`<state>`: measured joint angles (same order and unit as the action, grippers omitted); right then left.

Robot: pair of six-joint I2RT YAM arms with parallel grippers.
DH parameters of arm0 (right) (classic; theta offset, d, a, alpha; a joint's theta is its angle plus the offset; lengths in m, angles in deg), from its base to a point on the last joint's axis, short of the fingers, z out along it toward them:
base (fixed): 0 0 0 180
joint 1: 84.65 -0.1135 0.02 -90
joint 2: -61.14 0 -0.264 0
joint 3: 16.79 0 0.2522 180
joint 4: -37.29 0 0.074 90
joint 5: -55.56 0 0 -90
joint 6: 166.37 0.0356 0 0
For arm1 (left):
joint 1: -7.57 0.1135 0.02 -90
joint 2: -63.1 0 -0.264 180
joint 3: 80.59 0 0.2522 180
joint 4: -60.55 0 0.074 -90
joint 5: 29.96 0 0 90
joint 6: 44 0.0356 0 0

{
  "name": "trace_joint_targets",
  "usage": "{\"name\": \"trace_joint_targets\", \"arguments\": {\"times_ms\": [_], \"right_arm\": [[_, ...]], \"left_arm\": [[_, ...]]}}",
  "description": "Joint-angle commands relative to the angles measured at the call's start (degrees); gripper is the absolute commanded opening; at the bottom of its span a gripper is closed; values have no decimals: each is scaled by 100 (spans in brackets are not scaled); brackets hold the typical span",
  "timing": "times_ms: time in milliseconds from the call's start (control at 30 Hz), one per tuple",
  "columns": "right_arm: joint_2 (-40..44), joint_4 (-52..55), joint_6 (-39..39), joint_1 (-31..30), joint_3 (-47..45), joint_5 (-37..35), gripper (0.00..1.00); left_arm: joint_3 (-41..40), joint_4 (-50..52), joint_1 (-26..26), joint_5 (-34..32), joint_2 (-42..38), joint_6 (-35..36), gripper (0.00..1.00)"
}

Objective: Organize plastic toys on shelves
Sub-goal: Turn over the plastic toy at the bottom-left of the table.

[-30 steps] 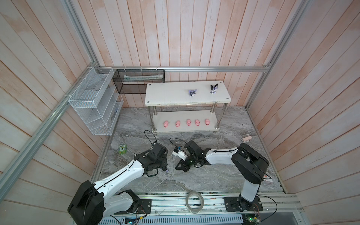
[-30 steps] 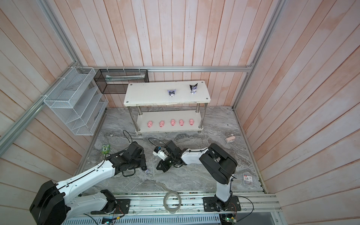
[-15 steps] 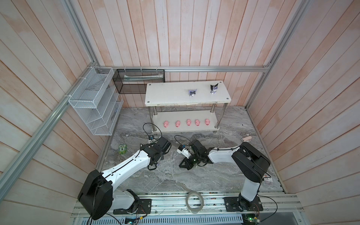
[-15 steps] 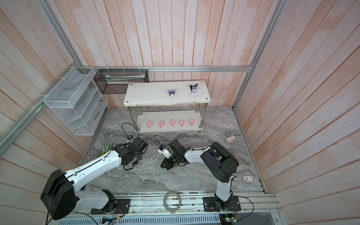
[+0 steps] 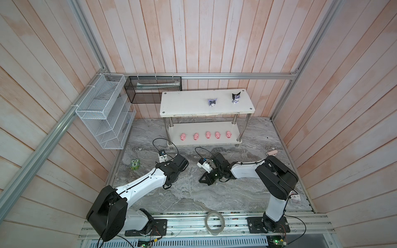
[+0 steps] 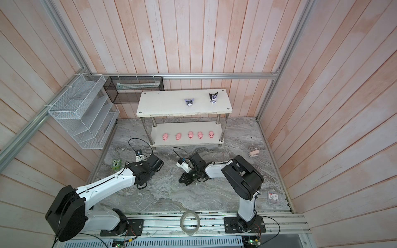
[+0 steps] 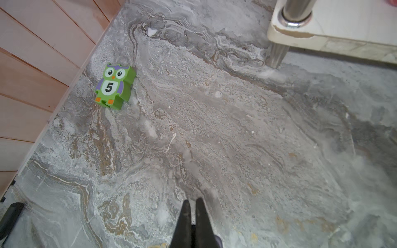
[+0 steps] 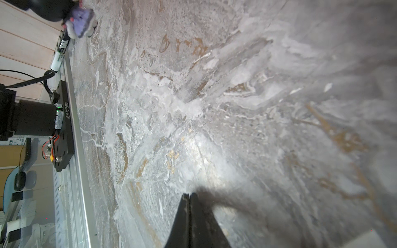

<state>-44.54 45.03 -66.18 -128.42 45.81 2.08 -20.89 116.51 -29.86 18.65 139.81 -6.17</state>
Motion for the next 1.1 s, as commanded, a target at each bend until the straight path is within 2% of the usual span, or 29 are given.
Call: {"name": "trace_joint_targets", "arguments": {"times_ms": [0,167,600,1067], "right_arm": [[-149,-87,-62,44,-72,93,1],[-222,-97,-35,53,-50,100,1],[-250,-76,-9,53,-32,103,0],[-243,-90,9,59,-63,91,1]], "left_arm": [[-81,-298,17,-502,65,-229,0],[-266,-573,17,-605,198,-374,0],[-283,-493,-49,-842,1001,-839,0],[-158,31,-345,-1151,1362,-1666,0]]}}
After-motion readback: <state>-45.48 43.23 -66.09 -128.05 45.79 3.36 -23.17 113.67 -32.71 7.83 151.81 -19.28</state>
